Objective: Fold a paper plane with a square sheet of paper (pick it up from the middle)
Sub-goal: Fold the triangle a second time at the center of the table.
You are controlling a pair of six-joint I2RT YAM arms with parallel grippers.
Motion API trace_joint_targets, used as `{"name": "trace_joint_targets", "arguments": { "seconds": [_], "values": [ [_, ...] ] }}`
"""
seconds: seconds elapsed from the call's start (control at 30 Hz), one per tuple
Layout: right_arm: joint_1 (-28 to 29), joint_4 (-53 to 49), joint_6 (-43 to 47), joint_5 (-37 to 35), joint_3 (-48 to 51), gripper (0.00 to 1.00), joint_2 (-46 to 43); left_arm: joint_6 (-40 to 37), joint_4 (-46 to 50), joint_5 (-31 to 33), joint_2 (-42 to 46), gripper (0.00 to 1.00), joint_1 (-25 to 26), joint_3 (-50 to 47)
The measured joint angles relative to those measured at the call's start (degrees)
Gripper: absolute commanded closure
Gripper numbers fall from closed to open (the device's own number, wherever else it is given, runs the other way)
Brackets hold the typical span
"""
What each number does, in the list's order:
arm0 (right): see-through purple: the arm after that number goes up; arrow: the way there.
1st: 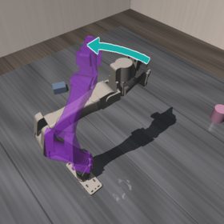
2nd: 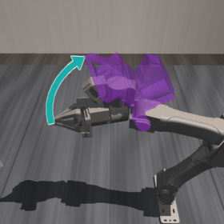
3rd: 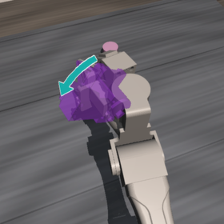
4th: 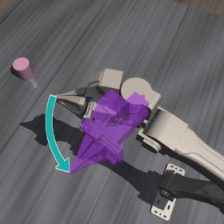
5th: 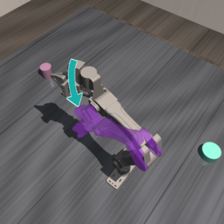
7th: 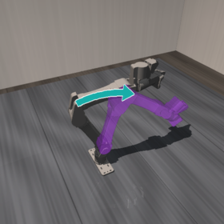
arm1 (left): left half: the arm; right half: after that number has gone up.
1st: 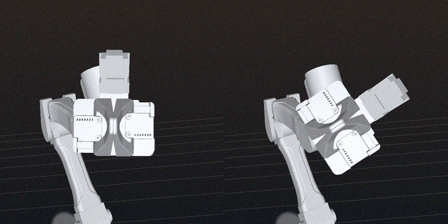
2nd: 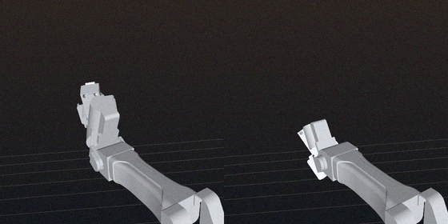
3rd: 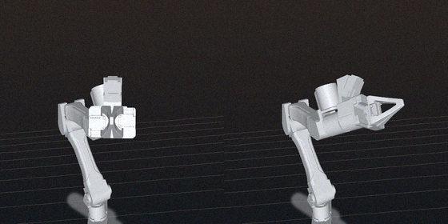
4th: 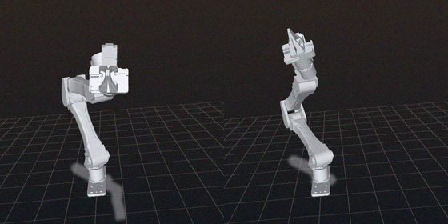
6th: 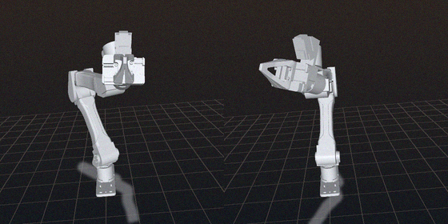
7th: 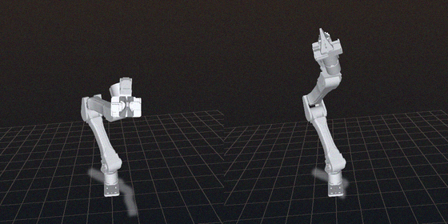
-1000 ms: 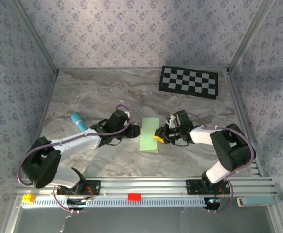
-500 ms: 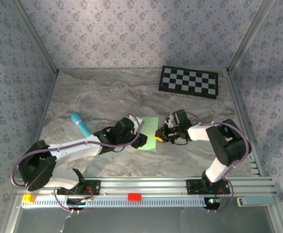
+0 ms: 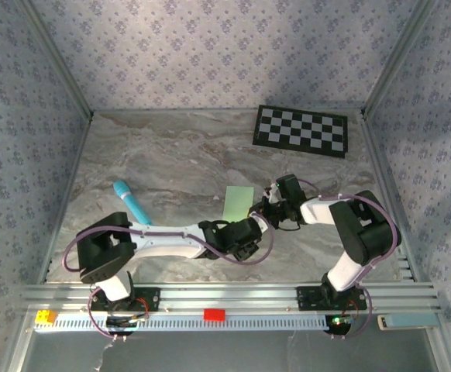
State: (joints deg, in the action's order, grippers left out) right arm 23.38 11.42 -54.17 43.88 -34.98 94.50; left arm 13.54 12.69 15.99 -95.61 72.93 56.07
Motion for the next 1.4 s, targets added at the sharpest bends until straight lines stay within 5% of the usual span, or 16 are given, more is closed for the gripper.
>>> {"name": "trace_joint_targets", "arguments": {
  "seconds": [0.37, 0.67, 0.97, 1.17, 1.4],
  "values": [
    [-0.2, 0.0, 0.0, 0.5, 0.0, 0.92, -0.7, -3.4, 1.1, 7.3, -3.8, 0.45, 0.0, 3.5],
    [-0.5, 0.0, 0.0, 0.6, 0.0, 0.92, -0.7, -5.0, 1.7, 9.4, -6.1, 0.59, 0.0, 4.5],
    [-0.5, -0.1, 0.0, 0.7, 0.0, 0.90, -0.7, -5.9, 2.3, 10.4, -6.1, 0.83, 0.0, 4.5],
    [-0.6, -1.6, 0.3, 0.7, 0.0, 0.78, -1.1, -5.7, 2.2, 10.4, -6.1, 1.00, 0.0, 4.5],
    [-2.5, -8.2, 3.1, -2.2, 0.0, 0.54, -5.6, -2.8, 2.5, 5.6, -5.0, 1.00, -2.0, 4.5]
  ]
}}
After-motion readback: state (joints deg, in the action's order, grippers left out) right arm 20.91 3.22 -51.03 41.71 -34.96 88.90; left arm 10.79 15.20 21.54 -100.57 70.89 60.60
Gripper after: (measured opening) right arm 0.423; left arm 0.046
